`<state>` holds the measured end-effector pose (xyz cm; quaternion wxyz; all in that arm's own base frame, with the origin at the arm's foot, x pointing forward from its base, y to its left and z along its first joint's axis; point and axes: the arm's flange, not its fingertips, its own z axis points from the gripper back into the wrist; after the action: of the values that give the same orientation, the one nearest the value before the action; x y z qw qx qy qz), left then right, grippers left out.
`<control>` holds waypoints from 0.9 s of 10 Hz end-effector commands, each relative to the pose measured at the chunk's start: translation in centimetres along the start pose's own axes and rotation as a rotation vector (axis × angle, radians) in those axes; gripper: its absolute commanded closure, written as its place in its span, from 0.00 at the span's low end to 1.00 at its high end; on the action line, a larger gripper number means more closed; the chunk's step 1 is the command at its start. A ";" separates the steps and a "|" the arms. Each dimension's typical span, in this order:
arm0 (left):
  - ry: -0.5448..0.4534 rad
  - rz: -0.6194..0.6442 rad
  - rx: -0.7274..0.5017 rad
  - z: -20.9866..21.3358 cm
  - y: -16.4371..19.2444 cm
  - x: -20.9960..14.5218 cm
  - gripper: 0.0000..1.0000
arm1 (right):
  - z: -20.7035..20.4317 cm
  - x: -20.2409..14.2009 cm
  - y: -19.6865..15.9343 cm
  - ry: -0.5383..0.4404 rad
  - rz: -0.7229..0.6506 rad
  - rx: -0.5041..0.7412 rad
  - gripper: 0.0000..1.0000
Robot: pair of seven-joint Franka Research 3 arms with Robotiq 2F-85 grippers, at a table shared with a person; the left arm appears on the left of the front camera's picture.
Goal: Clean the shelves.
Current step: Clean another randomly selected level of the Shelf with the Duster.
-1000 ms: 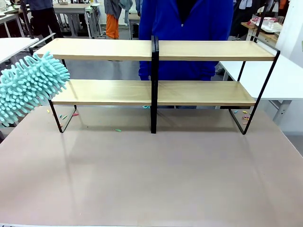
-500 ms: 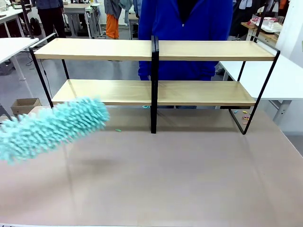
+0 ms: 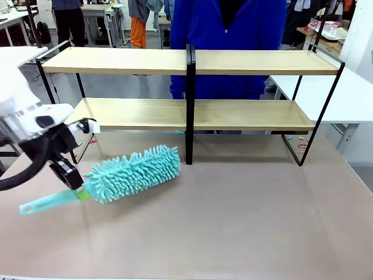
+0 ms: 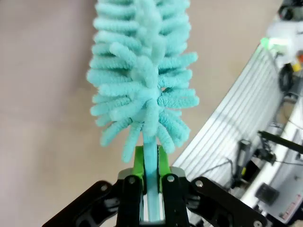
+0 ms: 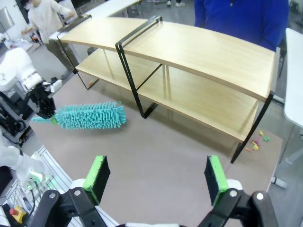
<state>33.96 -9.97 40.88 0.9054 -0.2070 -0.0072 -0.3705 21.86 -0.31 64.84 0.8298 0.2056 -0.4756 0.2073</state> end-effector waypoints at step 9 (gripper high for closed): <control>-0.012 0.171 0.063 -2.2 3.9 3.5 0.87 | 0.1 0.0 0.0 0.001 -0.001 0.000 0.00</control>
<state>37.87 -10.26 38.14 0.9260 -0.1957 -0.0006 -0.3228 21.84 -0.32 64.85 0.8297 0.2056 -0.4759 0.2072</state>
